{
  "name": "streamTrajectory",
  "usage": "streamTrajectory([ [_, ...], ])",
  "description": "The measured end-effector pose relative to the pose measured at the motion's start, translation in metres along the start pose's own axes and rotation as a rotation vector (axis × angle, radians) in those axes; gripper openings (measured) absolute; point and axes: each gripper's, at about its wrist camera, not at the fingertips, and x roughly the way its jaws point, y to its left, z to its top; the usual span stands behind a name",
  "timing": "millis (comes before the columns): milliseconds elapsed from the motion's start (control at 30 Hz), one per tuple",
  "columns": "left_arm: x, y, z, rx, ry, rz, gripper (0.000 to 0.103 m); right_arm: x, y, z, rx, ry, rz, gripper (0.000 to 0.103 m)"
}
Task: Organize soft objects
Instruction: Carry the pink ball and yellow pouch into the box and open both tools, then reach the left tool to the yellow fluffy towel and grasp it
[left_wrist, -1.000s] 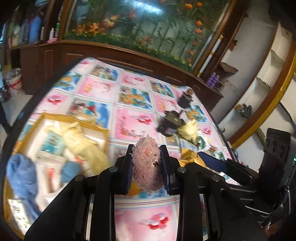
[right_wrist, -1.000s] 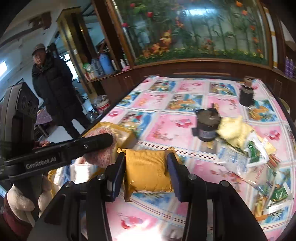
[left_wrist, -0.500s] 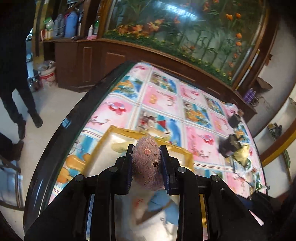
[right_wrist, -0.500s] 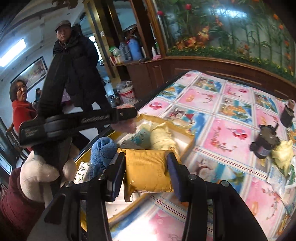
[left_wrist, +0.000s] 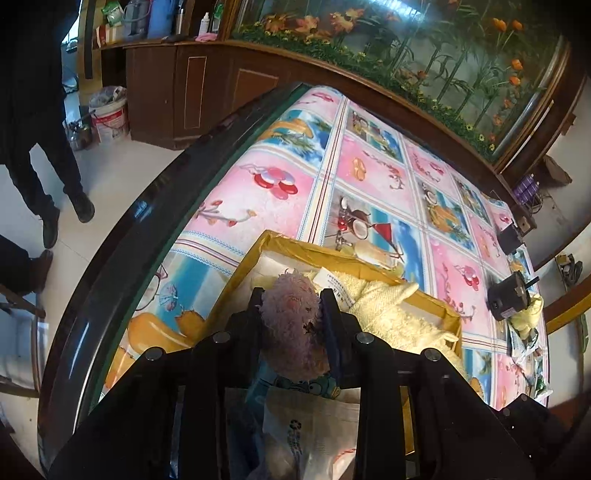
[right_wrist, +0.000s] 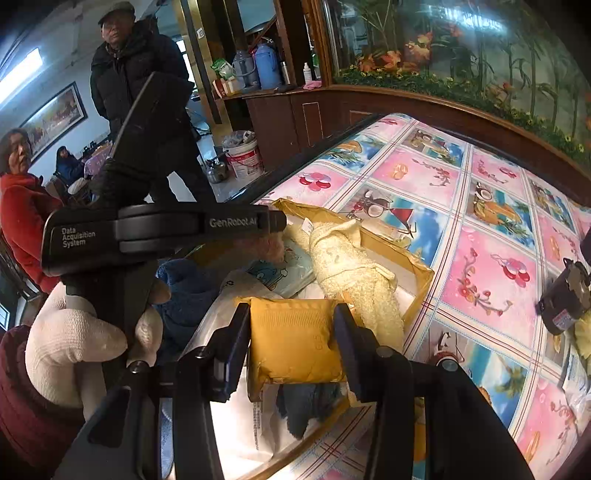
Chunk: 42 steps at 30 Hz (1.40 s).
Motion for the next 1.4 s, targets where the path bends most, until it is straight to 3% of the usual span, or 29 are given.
streamTrajectory([
  [167, -0.001, 0.005, -0.001, -0.021, 0.013, 0.009, 0.033, 0.008, 0.008, -0.003, -0.046, 0.003, -0.024, 0.047],
  [333, -0.020, -0.005, -0.002, 0.015, -0.031, 0.037, 0.033, 0.008, 0.016, -0.005, -0.073, -0.003, -0.037, 0.049],
  [600, -0.075, -0.034, -0.014, 0.118, -0.228, 0.194, 0.033, -0.013, 0.017, -0.008, -0.045, -0.046, 0.012, 0.057],
  [767, -0.113, -0.051, -0.033, 0.148, -0.341, 0.246, 0.034, -0.036, 0.015, -0.019, -0.015, -0.094, 0.025, 0.058],
  [867, -0.131, -0.063, -0.047, 0.168, -0.398, 0.268, 0.053, -0.051, 0.010, -0.030, 0.007, -0.118, 0.021, 0.058],
  [967, -0.145, -0.075, -0.061, 0.196, -0.451, 0.286, 0.057, -0.062, 0.001, -0.037, 0.033, -0.138, 0.016, 0.058],
  [1200, -0.152, -0.103, -0.080, 0.262, -0.450, 0.269, 0.057, -0.083, -0.029, -0.061, 0.134, -0.152, 0.002, 0.061],
  [1400, -0.148, -0.128, -0.092, 0.273, -0.376, 0.152, 0.057, -0.104, -0.077, -0.090, 0.249, -0.157, -0.038, 0.061],
])
